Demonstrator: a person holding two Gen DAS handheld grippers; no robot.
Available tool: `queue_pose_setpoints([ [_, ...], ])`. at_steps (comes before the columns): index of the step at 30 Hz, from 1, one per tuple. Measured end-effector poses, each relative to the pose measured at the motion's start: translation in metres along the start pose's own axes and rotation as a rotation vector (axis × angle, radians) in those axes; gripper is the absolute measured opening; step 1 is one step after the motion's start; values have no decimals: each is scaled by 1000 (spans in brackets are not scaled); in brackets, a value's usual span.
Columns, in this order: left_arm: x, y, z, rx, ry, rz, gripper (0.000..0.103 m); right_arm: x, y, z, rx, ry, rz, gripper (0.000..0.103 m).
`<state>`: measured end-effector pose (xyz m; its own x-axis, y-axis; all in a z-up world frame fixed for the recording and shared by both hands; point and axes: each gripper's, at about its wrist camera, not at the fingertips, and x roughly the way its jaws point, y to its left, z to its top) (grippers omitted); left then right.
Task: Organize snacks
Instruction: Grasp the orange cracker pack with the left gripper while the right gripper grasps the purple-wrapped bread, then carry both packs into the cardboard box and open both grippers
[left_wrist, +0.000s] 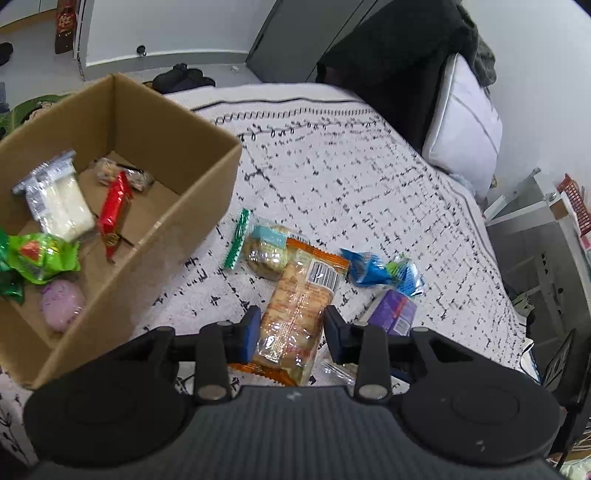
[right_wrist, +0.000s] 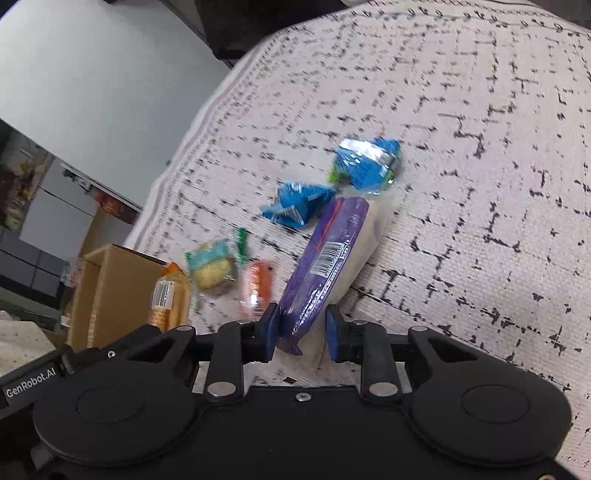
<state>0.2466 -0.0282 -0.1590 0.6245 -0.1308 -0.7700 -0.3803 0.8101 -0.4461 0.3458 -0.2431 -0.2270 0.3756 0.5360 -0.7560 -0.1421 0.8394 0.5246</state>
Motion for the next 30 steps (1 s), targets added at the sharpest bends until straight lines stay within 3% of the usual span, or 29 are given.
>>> queue_pose_setpoints([
  [20, -54, 9, 7, -6, -79, -8, 32, -44, 19, -9, 15, -67, 205, 20],
  [30, -82, 19, 18, -17, -134, -9, 32, -56, 50, -10, -57, -122, 307, 20],
])
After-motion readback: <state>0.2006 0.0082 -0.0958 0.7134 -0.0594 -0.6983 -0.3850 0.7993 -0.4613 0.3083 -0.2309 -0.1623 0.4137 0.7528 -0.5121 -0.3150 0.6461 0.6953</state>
